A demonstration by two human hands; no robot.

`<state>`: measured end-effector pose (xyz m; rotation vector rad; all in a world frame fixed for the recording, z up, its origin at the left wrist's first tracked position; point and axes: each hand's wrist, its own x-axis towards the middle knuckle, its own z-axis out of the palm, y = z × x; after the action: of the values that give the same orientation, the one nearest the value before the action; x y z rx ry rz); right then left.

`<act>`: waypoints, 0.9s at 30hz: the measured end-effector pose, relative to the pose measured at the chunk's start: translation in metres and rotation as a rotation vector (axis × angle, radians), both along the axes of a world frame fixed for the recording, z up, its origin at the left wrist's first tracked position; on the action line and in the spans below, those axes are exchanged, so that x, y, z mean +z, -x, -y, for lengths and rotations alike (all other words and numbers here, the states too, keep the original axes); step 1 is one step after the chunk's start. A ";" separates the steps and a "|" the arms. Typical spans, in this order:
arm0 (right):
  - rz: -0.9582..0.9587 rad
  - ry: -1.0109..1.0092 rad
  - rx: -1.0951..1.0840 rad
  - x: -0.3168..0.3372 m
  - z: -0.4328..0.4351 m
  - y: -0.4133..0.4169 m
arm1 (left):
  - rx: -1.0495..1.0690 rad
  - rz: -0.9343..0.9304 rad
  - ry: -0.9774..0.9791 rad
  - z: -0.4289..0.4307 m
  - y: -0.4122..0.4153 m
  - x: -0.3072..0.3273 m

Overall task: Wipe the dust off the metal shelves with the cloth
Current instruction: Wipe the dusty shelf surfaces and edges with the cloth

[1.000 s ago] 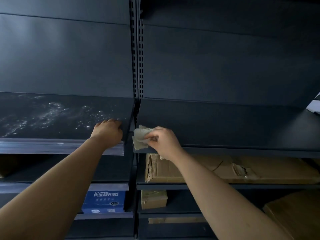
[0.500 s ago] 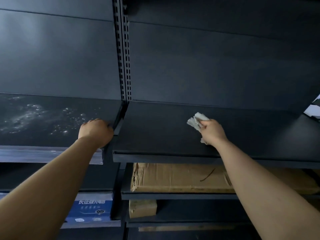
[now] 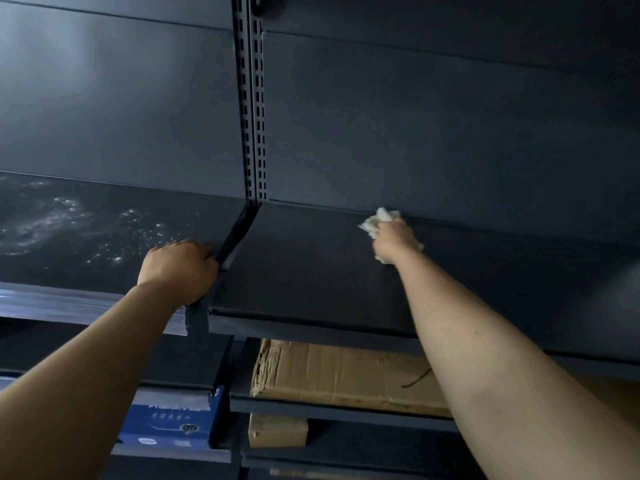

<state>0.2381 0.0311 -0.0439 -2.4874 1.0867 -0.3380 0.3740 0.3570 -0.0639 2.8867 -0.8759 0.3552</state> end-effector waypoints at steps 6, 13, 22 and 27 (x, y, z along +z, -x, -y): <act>0.148 -0.117 0.365 -0.013 -0.095 -0.035 | 0.015 -0.014 -0.033 0.000 0.005 -0.001; 0.622 -0.319 0.118 0.019 -0.051 0.012 | 0.004 -0.032 -0.001 -0.001 0.007 0.000; 0.056 0.027 -0.112 -0.010 0.025 0.091 | -0.014 -0.030 -0.011 -0.002 0.008 0.001; 0.180 -0.060 -0.083 -0.015 -0.013 0.081 | -0.022 -0.073 -0.035 -0.004 0.005 0.005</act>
<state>0.1570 0.0441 -0.0585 -2.3137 1.1109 -0.5344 0.3688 0.3607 -0.0589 2.8992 -0.9102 0.2327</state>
